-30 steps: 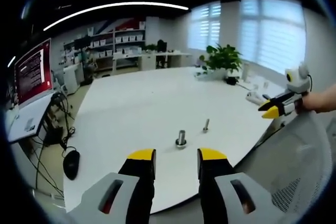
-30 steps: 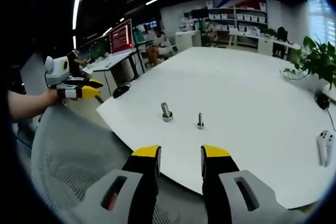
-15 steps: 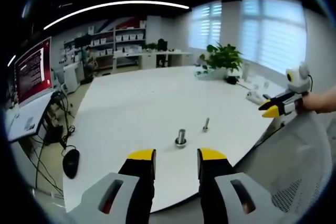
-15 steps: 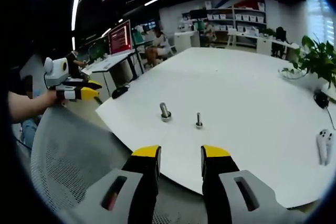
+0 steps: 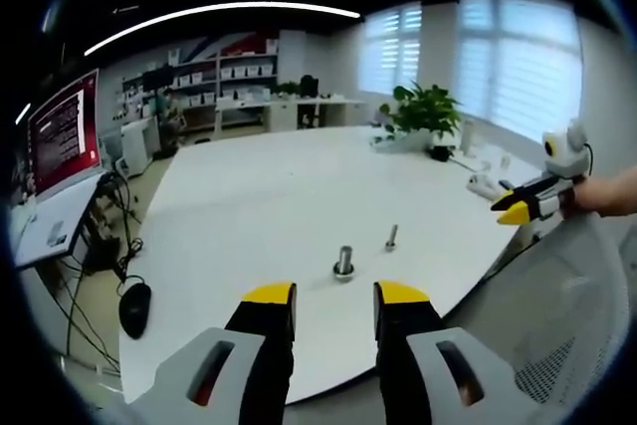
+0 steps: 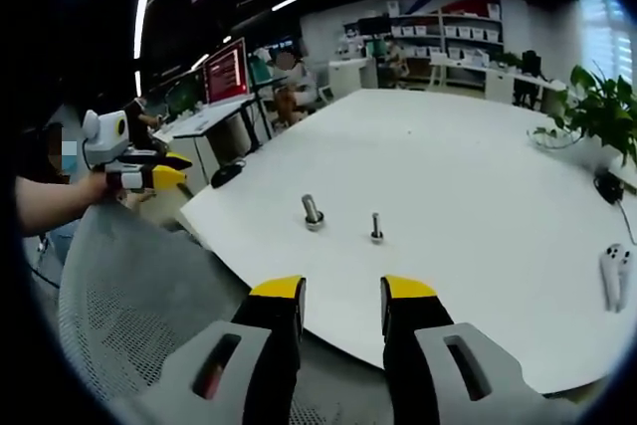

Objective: Place the washer onto the threaded stud by aligning its center hole with the stud, sliding it down to the base, and recovering from edge contact or off-axis alignment until the washer reaches the visible bottom stop.

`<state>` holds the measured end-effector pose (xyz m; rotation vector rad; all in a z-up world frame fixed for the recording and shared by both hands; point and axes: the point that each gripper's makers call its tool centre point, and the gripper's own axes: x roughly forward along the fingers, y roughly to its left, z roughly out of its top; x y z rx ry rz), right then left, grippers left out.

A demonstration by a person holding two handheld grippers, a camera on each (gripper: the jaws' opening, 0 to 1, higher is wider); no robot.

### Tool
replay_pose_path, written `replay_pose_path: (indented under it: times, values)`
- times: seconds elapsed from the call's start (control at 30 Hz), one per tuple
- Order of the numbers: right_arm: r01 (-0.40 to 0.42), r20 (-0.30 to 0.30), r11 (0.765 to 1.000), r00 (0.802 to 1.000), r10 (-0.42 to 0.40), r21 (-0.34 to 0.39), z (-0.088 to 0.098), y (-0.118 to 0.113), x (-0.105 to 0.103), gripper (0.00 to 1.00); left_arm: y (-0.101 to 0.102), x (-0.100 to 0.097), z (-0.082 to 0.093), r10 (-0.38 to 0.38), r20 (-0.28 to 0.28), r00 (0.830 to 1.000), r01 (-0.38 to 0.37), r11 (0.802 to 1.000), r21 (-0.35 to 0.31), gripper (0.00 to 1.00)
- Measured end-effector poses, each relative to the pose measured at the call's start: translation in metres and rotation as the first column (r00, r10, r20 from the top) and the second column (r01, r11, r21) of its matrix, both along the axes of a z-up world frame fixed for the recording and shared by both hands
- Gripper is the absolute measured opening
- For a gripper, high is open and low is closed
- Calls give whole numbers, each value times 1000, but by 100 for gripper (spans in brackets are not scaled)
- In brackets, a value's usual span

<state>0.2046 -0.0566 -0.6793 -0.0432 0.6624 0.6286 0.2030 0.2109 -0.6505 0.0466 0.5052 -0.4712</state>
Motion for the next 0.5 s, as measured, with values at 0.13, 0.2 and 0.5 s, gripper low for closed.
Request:
replay_pose_path:
  times: [0.13, 0.2, 0.5]
  values:
    - [-5, -8, 1000, 1000, 5, 2, -1, 2, -1, 32, 1, 0, -1, 3, -4, 1000, -3, 1000, 1, 29]
    - [-13, -17, 1000, 1000, 13, -3, -2, 2, -2, 32, 1, 0, -1, 4, -4, 1000, -4, 1000, 3, 29]
    - [-15, -23, 1000, 1000, 15, -1, -4, 2, -3, 32, 1, 0, -1, 5, -4, 1000, -5, 1000, 3, 29]
